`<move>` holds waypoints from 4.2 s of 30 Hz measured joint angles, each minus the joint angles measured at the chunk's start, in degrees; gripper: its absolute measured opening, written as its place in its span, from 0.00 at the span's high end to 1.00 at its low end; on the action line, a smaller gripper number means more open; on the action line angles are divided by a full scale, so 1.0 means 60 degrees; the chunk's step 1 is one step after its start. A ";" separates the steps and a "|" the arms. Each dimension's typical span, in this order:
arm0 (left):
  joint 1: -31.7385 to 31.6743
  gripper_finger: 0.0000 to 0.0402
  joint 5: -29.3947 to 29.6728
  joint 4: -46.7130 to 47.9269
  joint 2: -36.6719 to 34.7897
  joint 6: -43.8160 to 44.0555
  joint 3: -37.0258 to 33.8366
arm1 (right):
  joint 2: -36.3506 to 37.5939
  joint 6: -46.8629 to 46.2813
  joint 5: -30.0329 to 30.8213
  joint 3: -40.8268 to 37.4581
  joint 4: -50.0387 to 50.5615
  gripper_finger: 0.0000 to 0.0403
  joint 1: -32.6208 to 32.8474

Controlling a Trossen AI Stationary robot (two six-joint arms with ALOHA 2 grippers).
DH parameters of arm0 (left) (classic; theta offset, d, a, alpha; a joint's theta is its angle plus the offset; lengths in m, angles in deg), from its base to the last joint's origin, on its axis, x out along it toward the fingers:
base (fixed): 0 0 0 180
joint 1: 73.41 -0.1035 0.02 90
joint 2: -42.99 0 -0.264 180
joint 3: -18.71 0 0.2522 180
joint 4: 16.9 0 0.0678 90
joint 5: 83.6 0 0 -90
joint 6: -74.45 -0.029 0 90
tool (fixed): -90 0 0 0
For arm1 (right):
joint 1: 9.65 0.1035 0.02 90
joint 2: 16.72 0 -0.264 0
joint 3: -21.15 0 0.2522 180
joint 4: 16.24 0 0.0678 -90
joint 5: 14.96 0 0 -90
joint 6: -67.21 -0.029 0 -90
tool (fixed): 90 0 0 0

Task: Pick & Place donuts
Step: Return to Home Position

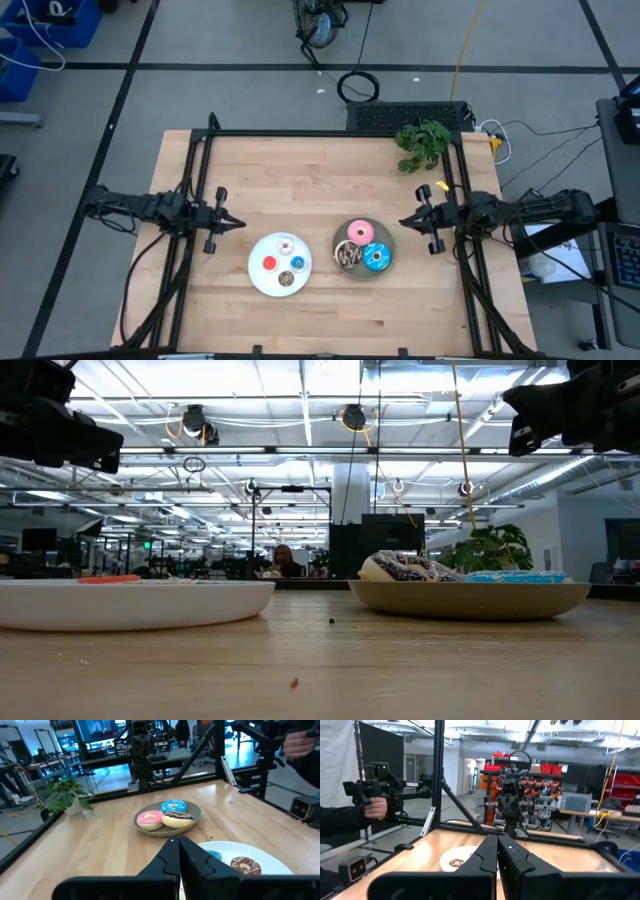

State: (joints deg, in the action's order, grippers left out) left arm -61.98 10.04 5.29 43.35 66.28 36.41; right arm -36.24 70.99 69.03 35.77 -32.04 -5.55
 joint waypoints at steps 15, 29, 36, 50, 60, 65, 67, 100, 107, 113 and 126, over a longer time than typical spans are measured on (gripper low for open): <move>-0.0206 0.97 0.0142 -0.0010 0.0000 -0.0036 -0.0007 | 0.0002 0.0235 -0.0002 0.0000 -0.0383 1.00 0.0000; -0.0206 0.87 0.0186 -0.0408 0.0000 -0.0021 -0.0051 | -0.0024 0.0235 -0.0005 0.0000 -0.0313 1.00 0.0000; -0.0206 0.87 0.0183 -0.0436 0.0000 -0.0020 -0.0051 | -0.0024 0.0235 -0.0005 0.0000 -0.0310 1.00 0.0000; -0.0203 0.87 0.0179 -0.0481 0.0000 -0.0020 -0.0033 | -0.0024 0.0235 -0.0005 0.0000 -0.0312 1.00 0.0002; -0.0204 0.87 0.0172 -0.0484 0.0000 -0.0020 -0.0020 | -0.0024 0.0234 -0.0005 0.0000 -0.0312 1.00 0.0002; -0.0206 0.87 0.0168 -0.0484 0.0000 -0.0020 -0.0018 | -0.0027 0.0235 -0.0005 0.0000 -0.0310 1.00 0.0004; -0.0203 0.87 0.0168 -0.0484 0.0000 -0.0020 -0.0018 | -0.0027 0.0235 -0.0006 0.0000 -0.0310 1.00 0.0003; -0.0206 0.87 0.0161 -0.0484 0.0000 -0.0020 -0.0018 | -0.0027 0.0235 -0.0005 0.0000 -0.0313 1.00 0.0000; -0.0204 0.87 0.0161 -0.0484 0.0000 -0.0020 -0.0017 | -0.0027 0.0232 -0.0007 0.0000 -0.0311 1.00 0.0002; -0.0206 0.87 0.0161 -0.0484 0.0000 -0.0020 -0.0016 | -0.0027 0.0232 -0.0006 0.0000 -0.0313 1.00 0.0001; -0.0206 0.87 0.0161 -0.0484 0.0000 -0.0020 -0.0016 | -0.0027 0.0232 -0.0006 -0.0003 -0.0310 1.00 0.0003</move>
State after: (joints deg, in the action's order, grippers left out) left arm -63.21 11.00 2.38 43.35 66.16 36.32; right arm -36.40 72.38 69.00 35.75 -33.90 -5.53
